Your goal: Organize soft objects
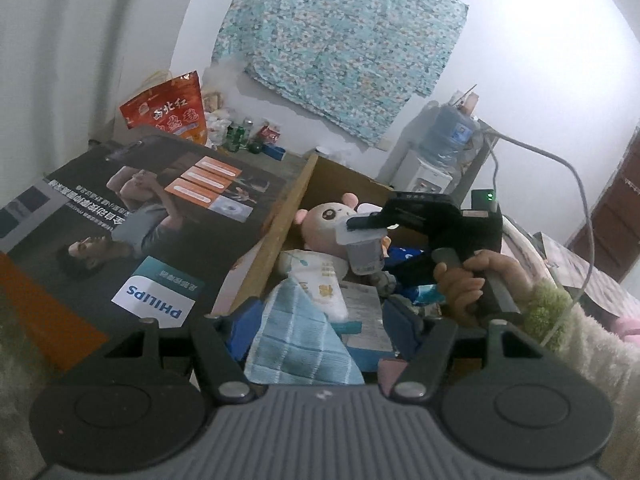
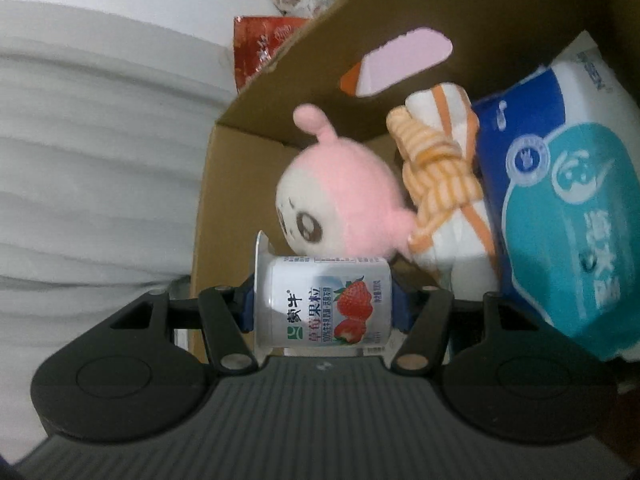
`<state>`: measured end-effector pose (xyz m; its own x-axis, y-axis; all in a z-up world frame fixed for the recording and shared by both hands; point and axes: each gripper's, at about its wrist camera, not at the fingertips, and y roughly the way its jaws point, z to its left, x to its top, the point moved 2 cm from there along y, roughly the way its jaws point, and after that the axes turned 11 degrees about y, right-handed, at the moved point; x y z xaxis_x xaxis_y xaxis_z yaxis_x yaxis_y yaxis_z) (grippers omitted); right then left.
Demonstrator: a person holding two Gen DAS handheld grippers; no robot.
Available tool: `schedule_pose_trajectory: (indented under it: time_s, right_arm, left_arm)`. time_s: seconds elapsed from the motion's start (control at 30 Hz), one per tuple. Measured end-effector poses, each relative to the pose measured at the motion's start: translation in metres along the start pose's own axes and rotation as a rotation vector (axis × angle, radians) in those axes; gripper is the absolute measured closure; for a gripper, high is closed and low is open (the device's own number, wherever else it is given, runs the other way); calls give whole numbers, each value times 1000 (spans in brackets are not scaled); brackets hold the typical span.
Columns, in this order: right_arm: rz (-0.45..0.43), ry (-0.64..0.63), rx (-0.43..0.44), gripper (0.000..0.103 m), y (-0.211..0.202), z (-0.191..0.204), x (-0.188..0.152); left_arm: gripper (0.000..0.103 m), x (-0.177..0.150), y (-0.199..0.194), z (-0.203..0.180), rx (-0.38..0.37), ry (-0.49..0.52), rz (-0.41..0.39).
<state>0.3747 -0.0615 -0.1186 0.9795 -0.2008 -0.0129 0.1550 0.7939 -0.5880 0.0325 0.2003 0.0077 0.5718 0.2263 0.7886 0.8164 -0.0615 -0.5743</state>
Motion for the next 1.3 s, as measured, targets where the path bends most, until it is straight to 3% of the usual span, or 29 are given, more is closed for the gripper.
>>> schedule_pose_trajectory:
  time_s: [0.5,0.63,0.93,1.07,1.3]
  right_arm:
    - [21,39,-59,40,3,0,1]
    - [-6,-1,-83,33,0,9,0]
    - [-103,-91,-119,34,-19,20,-4]
    - [-135,-120,-71,35,-42,26,-6]
    - [-162,-193,61,34,-110,44,-28]
  left_arm:
    - [35,0,4,1,-5,-1,-1]
    - [35,0,3,0,-5,-1,-1]
    - [35,-2,5,-7,-20,4,9]
    - [33,-1,4,-11,-24,13,6]
    - [19,2,-6,-20,-34,30,-16]
